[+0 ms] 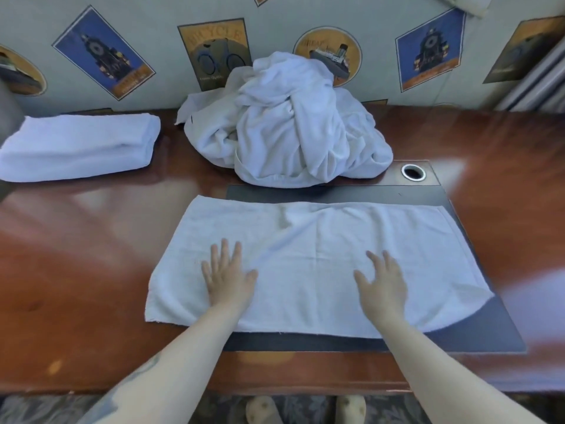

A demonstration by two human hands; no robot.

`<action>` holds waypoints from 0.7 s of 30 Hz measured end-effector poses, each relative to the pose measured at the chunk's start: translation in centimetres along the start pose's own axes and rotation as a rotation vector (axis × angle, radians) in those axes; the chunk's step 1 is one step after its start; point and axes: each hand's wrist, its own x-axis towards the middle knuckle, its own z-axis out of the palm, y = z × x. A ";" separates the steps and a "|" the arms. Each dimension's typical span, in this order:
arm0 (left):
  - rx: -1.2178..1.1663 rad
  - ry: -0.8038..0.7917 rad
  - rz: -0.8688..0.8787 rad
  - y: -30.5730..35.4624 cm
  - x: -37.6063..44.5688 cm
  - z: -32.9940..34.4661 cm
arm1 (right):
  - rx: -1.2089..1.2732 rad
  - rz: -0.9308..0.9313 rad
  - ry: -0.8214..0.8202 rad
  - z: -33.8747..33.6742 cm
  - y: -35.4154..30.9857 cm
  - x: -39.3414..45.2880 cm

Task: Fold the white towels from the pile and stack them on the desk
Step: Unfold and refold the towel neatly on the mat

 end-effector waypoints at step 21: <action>0.213 -0.324 0.397 3.8 9.9 2.7 | -0.204 -0.125 -0.309 9.6 -8.2 1.7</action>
